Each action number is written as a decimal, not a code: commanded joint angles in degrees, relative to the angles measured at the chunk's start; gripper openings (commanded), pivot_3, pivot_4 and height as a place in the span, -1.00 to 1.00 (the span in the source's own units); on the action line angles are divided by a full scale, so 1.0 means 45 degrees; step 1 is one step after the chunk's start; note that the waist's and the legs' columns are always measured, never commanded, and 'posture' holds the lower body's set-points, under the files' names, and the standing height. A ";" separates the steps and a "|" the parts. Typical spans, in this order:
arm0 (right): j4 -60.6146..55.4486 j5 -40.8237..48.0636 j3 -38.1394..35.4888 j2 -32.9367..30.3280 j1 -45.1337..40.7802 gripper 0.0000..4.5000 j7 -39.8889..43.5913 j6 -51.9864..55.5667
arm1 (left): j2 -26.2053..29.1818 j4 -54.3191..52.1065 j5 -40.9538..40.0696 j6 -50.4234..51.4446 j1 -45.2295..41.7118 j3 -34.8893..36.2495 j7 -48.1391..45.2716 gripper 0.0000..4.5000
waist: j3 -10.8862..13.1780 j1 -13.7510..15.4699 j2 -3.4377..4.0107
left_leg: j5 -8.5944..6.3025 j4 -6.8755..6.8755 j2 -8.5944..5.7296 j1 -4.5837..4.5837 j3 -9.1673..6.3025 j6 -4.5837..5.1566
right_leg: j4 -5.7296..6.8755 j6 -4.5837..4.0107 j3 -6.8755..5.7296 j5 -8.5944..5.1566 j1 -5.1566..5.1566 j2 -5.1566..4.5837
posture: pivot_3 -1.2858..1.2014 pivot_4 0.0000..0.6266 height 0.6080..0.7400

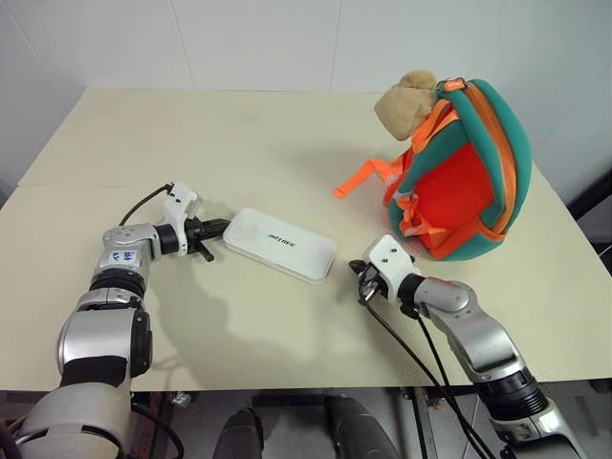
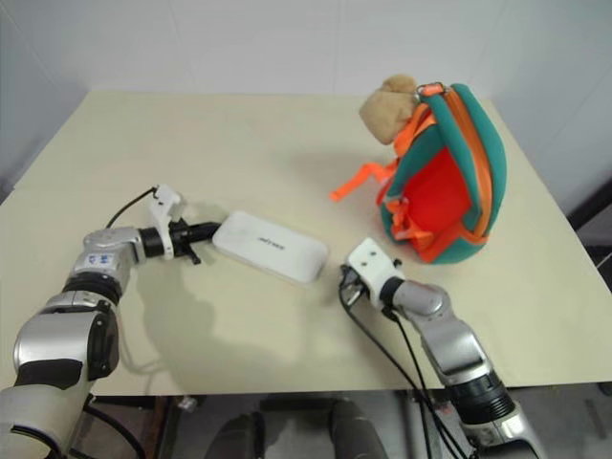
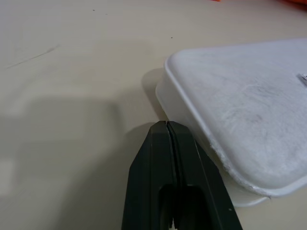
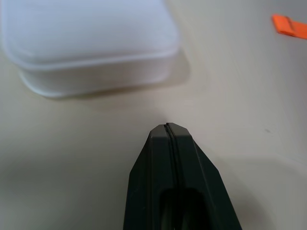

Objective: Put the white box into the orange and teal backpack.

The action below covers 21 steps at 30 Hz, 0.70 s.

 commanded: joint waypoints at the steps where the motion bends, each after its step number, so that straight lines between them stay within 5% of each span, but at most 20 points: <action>1: -0.0629 0.0389 0.0238 0.0212 -0.0308 -1.00 0.0658 -0.0010 | -0.0025 -0.0269 0.0110 0.0033 -0.0228 -0.0140 -0.0605 -0.99 | 0.0000 0.0014 0.0000 | 0.0000 0.0000 0.0000 -0.0002 0.0000 -0.0001 | -0.0001 0.0000 -0.0001 0.0000 -0.0001 0.0000 | 0.03 -0.52 1.00; 12: -0.0804 0.0508 0.0330 0.0023 -0.0725 -1.00 0.1589 0.0049 | 0.0092 -0.1673 0.0124 0.0277 0.0565 -0.0870 -0.3190 -0.99 | 0.0000 0.0027 -0.0001 | 0.0000 -0.0004 0.0000 -0.0005 -0.0002 -0.0001 | -0.0011 0.0000 -0.0002 0.0000 0.0000 -0.0001 | 0.03 -0.52 1.00; 21: -0.1655 0.0907 0.0087 -0.1593 -0.0214 -1.00 0.3332 0.0004 | 0.0531 -0.6019 -0.0218 0.2410 0.2734 -0.1944 -0.5365 -0.99 | -0.0001 0.0055 0.0001 | 0.0000 -0.0011 0.0000 -0.0002 -0.0004 -0.0001 | -0.0016 -0.0006 -0.0002 -0.0004 0.0006 -0.0004 | 0.03 -0.52 1.00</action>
